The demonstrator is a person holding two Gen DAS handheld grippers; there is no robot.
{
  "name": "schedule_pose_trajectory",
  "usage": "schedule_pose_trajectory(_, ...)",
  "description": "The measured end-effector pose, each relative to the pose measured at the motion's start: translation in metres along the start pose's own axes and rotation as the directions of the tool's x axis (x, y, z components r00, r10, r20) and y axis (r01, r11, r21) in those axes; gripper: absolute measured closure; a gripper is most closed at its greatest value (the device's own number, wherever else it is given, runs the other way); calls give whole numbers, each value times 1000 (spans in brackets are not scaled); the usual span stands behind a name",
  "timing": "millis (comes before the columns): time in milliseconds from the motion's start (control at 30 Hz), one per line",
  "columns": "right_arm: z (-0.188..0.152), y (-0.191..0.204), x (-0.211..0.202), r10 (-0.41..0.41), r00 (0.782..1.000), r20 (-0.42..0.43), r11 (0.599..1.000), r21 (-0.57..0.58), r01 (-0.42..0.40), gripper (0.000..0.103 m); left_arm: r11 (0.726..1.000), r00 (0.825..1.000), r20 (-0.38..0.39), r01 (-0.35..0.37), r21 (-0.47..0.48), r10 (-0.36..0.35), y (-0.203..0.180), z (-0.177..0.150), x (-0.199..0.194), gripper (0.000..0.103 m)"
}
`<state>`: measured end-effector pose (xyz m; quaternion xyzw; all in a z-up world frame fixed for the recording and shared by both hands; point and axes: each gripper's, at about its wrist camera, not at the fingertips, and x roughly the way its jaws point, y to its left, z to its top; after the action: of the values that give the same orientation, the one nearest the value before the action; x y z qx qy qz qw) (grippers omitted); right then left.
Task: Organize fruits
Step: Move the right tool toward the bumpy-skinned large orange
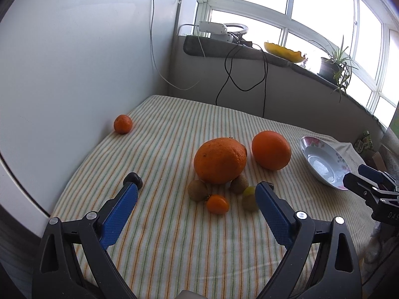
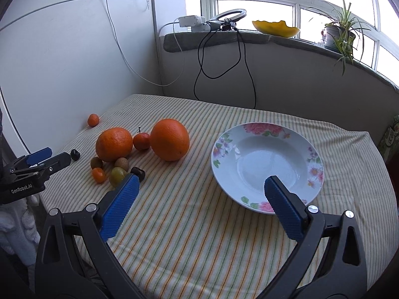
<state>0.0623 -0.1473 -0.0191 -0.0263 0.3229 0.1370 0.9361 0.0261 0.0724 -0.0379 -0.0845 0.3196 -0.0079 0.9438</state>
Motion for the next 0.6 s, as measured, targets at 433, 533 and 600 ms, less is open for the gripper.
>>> schedule_pose_trajectory(433, 31, 20, 37, 233, 970, -76, 971, 69, -228, 1, 982, 983, -58, 166, -90, -172, 12, 10, 31, 9)
schedule_pose_trajectory(533, 36, 24, 47, 278, 956, -98, 958, 104, -268, 1, 977, 978, -70, 191, -97, -198, 14, 11, 37, 12)
schedule_pose_trajectory(600, 40, 29, 53, 277, 955, -108, 958, 102, -267, 1, 978, 977, -78, 190, -91, -197, 14, 13, 42, 13)
